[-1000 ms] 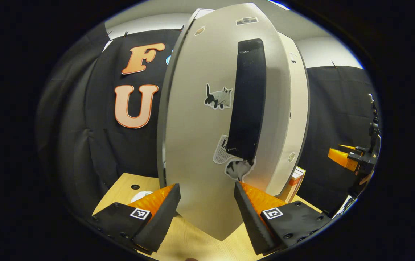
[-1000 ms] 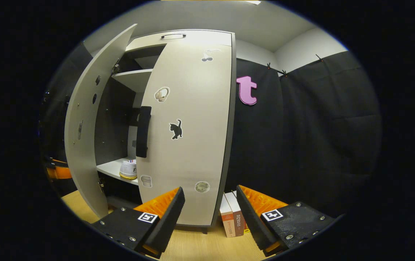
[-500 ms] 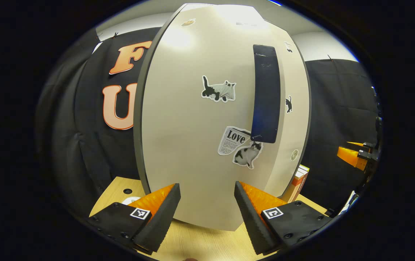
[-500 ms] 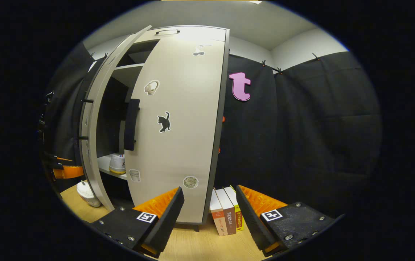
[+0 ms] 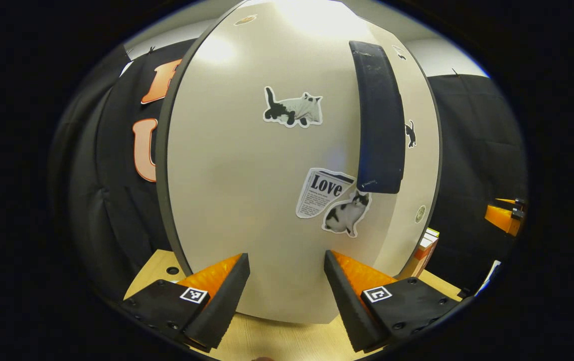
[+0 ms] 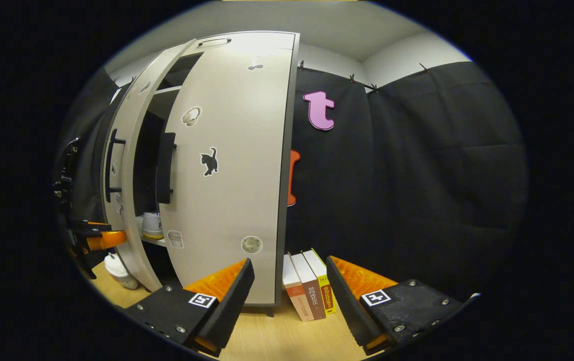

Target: Grab one shoe with the right hand and put it into the shoe cabinet, grab the other shoe with the left hand and put it into the shoe cabinet; then close the right door with the right hand and the left door with the left hand.

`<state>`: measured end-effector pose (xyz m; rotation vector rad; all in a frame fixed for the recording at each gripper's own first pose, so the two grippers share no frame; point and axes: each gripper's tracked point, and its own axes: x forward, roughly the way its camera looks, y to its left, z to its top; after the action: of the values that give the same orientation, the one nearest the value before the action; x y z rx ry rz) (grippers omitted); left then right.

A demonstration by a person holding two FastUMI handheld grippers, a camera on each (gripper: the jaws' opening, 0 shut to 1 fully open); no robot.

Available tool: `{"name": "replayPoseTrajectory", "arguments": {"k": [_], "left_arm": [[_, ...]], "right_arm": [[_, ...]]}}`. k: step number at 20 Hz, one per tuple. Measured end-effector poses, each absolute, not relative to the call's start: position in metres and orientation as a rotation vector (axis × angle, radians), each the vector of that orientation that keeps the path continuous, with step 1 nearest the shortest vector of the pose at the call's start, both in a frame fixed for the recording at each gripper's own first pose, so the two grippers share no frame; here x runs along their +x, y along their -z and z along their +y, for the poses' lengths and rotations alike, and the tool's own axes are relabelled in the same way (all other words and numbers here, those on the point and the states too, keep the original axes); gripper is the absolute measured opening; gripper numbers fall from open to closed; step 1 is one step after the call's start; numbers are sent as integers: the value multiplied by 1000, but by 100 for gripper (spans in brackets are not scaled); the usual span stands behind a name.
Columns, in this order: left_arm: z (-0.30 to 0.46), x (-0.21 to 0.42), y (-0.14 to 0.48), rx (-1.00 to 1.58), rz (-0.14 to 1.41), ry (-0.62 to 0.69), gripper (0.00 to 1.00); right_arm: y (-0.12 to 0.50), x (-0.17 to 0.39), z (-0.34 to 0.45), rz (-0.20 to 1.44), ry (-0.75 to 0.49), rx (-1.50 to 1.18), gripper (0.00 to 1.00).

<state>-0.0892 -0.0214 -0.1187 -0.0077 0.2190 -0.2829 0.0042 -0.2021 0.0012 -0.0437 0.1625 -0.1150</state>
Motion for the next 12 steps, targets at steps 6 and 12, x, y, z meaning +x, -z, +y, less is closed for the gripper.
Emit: {"name": "replayPoseTrajectory", "arguments": {"k": [6, 12], "left_arm": [[-30, -75, 119, -14, 216, 260, 97], [-28, -64, 121, 13, 218, 203, 96]], "right_arm": [[0, 8, -214, 174, 131, -15, 89], [-16, 23, -215, 161, 121, 1, 90]]}}
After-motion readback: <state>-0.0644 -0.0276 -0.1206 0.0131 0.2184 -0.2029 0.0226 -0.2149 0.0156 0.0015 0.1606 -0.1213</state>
